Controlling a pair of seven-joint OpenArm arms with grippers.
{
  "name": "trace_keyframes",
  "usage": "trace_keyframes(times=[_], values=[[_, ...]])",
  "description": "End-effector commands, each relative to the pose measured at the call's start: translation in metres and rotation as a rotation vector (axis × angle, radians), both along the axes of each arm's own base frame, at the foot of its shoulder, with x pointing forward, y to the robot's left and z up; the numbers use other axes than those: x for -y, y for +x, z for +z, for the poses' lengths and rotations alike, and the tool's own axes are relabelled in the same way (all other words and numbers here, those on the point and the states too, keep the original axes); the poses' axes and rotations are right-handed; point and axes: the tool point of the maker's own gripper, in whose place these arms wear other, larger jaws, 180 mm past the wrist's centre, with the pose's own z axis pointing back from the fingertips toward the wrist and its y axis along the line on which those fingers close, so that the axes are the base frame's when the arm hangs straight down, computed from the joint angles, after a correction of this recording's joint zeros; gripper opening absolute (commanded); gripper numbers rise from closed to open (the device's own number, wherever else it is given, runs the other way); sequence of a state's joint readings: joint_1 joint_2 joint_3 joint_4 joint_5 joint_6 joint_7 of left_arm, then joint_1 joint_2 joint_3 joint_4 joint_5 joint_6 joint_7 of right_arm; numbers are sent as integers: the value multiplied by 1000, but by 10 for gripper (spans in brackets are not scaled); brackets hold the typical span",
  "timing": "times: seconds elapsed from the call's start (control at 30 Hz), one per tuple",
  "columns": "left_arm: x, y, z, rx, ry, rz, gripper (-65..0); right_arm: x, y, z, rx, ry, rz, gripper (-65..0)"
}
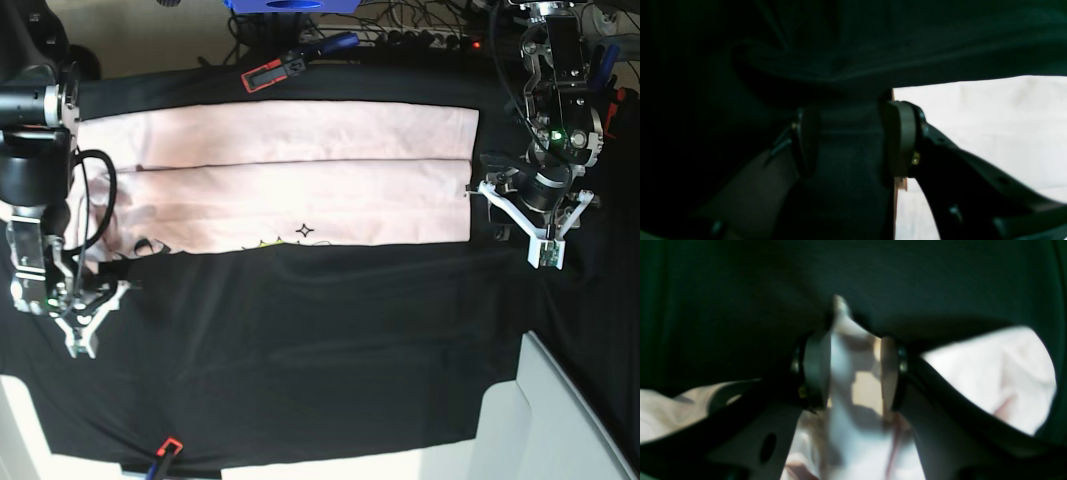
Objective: Fold the T-shirt properly
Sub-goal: 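Release the right gripper and reposition it at the shirt's sleeve end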
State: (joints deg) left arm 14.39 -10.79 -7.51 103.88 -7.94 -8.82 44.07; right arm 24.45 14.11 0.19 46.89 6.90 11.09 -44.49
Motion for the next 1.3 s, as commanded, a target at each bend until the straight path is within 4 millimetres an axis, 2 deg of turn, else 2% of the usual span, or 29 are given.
trace_keyframes(times=[0.0, 0.13, 0.47, 0.57, 0.7, 0.77, 0.87, 1.27], values=[[-2, 7, 12, 44, 10, -1, -339, 5, 19, 18, 59, -13, 6, -406], [-2, 7, 12, 44, 10, -1, -339, 3, 17, 13, 46, -10, 10, -406], [-1, 5, 10, 40, 7, 0, -339, 2, 23, 18, 59, -9, 10, -408], [-1, 5, 10, 38, 7, 0, -339, 2, 13, 5, 18, 3, -2, -412], [-1, 5, 9, 37, 7, 1, -339, 2, 10, -6, 28, 13, -7, -414], [-1, 5, 9, 37, 7, 1, -339, 2, 8, -10, 27, 18, -12, -458], [-1, 5, 10, 38, 7, 1, -339, 3, 8, -11, 31, 21, -15, -650], [-1, 7, 11, 43, 5, 1, -339, 7, 6, -9, 37, 11, -15, -650]])
